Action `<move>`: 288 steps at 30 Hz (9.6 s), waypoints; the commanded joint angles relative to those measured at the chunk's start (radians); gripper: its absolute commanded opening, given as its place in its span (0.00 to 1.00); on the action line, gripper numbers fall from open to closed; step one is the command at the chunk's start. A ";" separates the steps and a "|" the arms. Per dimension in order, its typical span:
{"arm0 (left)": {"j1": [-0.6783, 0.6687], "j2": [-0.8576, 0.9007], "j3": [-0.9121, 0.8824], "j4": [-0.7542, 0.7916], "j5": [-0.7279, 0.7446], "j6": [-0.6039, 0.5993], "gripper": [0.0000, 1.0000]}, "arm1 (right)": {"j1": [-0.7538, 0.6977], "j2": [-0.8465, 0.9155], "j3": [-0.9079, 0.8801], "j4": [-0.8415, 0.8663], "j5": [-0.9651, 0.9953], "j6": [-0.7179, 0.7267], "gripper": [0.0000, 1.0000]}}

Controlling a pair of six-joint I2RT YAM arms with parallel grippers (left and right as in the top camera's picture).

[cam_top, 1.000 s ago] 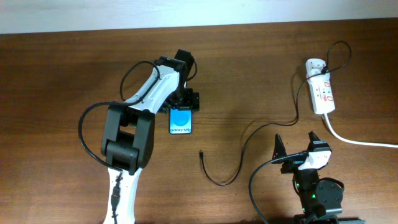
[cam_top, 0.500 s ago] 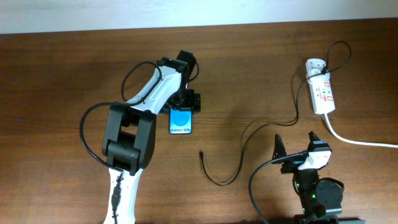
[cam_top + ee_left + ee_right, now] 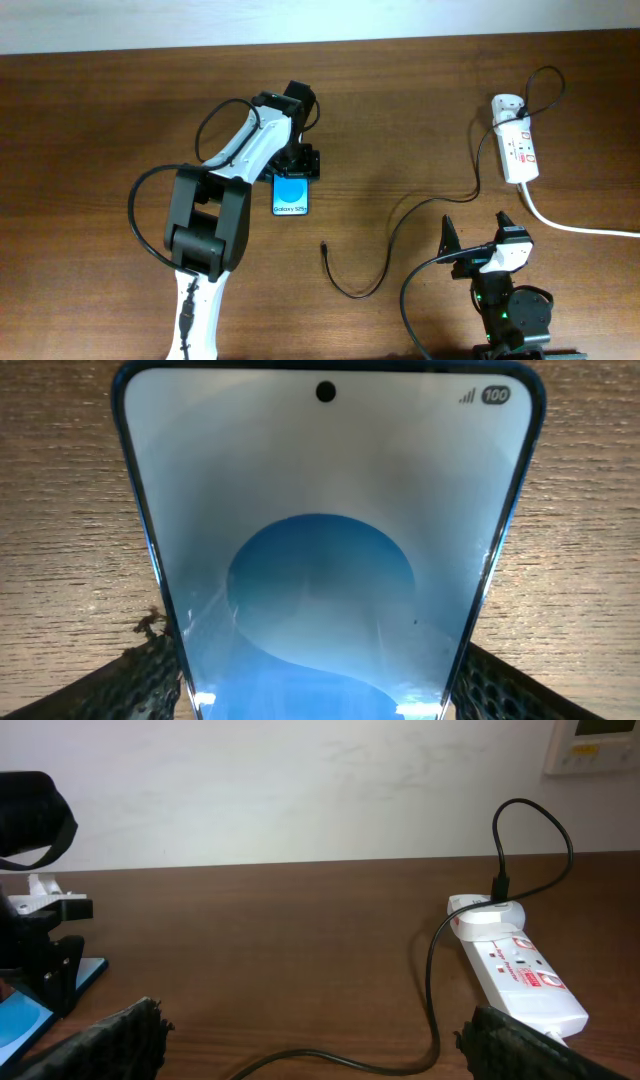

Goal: Plug charger to phone and switch on socket

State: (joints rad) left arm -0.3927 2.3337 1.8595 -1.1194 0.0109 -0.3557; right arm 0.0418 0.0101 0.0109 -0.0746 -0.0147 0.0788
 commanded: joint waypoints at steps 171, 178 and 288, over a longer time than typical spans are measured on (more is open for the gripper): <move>0.324 0.022 0.144 -0.342 1.563 -0.077 0.77 | 0.752 1.734 1.760 -0.753 0.361 0.496 0.72; 0.324 0.022 0.144 -0.342 1.563 -0.084 0.77 | 0.752 1.781 1.759 -0.786 0.400 0.514 0.60; 0.323 0.022 0.144 -0.426 1.538 -0.182 0.00 | 0.684 1.811 1.806 -0.764 0.293 1.709 0.84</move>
State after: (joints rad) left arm -0.0650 2.3489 1.9896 -1.5558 1.5185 -0.5400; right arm 0.7181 1.8107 1.7954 -0.8383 0.2260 1.9015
